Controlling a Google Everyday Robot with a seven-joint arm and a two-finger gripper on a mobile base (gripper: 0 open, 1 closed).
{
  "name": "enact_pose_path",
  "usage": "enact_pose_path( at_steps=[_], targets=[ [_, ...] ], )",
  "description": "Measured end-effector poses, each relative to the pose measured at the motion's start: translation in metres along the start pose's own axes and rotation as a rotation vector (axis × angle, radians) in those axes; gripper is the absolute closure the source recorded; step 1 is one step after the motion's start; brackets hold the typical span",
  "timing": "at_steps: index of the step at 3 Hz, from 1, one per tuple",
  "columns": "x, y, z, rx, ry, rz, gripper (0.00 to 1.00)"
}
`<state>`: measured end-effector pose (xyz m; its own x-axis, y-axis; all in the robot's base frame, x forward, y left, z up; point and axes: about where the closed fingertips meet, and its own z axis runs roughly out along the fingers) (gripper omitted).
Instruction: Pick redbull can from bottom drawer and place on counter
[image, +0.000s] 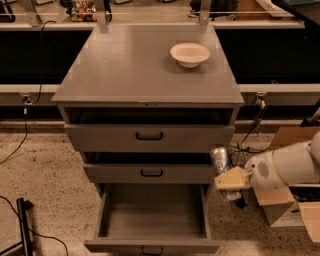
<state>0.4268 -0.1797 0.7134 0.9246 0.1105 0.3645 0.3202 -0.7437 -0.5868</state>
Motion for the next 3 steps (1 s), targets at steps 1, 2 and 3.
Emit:
enact_pose_path(
  at_steps=[1,2,3],
  targets=[
    [0.032,0.007,-0.022,-0.032,-0.111,0.044,1.00],
    [0.075,0.009,-0.037,-0.081,-0.212,0.083,1.00],
    [0.110,-0.008,-0.032,-0.058,-0.203,0.044,1.00]
  ],
)
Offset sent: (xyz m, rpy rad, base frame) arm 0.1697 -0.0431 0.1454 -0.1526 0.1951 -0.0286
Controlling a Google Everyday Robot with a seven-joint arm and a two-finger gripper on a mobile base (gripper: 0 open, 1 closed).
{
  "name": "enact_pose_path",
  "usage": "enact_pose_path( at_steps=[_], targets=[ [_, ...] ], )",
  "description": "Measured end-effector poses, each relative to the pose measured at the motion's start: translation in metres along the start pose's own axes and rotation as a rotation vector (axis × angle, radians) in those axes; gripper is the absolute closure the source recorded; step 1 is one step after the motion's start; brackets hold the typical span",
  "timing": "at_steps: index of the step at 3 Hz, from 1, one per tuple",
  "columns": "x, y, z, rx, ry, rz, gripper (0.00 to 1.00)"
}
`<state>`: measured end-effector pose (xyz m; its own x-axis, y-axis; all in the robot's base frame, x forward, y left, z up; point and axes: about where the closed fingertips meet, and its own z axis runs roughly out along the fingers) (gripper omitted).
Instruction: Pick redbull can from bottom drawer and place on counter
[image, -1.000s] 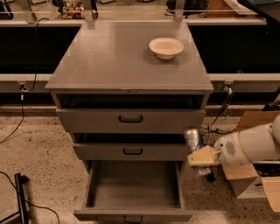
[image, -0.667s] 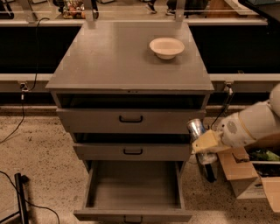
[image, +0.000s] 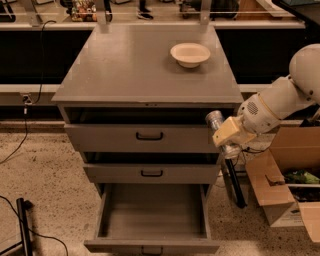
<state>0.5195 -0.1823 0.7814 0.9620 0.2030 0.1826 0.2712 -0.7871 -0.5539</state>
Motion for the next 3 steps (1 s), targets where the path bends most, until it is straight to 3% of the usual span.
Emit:
enact_pose_path(
  at_steps=[1,3],
  targets=[
    [0.000,0.000,0.000,0.000,0.000,0.000,1.00],
    [0.057,-0.074,-0.032,0.012,0.020,-0.113,1.00]
  ],
)
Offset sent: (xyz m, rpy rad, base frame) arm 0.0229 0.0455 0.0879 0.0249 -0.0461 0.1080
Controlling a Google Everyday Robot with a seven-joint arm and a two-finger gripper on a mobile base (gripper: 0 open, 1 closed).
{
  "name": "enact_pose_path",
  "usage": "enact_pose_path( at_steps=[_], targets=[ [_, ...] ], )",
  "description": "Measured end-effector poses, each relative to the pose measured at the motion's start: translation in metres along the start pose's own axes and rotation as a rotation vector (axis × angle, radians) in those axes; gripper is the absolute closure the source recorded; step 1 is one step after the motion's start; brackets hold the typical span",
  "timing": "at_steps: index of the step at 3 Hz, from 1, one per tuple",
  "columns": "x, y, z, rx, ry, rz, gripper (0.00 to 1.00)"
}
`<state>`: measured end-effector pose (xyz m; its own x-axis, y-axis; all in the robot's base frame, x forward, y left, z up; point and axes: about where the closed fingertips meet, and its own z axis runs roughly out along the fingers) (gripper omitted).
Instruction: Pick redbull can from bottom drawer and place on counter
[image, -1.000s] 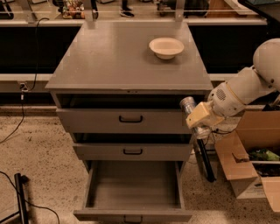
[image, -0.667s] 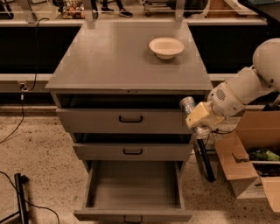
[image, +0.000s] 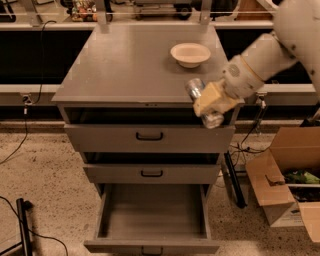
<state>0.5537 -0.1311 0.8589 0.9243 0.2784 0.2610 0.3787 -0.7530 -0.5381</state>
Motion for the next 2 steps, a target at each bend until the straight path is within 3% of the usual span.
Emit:
enact_pose_path(
  at_steps=[1,2],
  targets=[
    [0.057,-0.013,0.001,-0.002,0.029,0.013,1.00],
    [0.108,-0.005,0.006,-0.003,0.075,0.080,1.00]
  ],
)
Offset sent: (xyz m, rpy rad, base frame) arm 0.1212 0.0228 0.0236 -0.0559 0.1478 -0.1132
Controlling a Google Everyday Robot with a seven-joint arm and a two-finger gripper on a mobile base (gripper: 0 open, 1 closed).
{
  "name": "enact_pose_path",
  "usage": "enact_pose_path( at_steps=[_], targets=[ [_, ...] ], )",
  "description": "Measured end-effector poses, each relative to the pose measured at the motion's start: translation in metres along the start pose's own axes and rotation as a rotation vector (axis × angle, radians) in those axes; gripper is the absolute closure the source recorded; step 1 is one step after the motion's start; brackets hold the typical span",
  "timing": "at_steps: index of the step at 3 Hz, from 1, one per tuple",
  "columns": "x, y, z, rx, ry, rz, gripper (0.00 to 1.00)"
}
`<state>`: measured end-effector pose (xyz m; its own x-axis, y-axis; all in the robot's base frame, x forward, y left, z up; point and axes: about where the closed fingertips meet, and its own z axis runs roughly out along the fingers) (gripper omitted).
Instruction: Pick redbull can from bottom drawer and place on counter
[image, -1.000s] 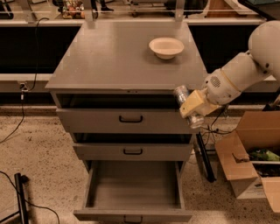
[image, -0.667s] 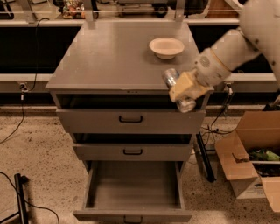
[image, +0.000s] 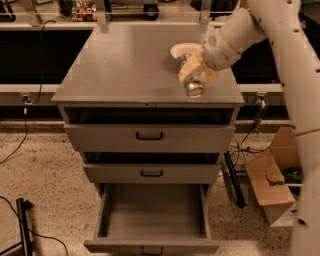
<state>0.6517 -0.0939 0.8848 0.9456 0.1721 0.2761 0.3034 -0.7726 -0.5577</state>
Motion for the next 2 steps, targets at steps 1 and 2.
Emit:
enact_pose_path(
  at_steps=[1,2],
  targets=[
    [0.026,0.015,0.007,-0.008,0.027,0.075,1.00],
    [0.039,0.027,0.007,-0.039,0.046,0.128,1.00]
  ],
)
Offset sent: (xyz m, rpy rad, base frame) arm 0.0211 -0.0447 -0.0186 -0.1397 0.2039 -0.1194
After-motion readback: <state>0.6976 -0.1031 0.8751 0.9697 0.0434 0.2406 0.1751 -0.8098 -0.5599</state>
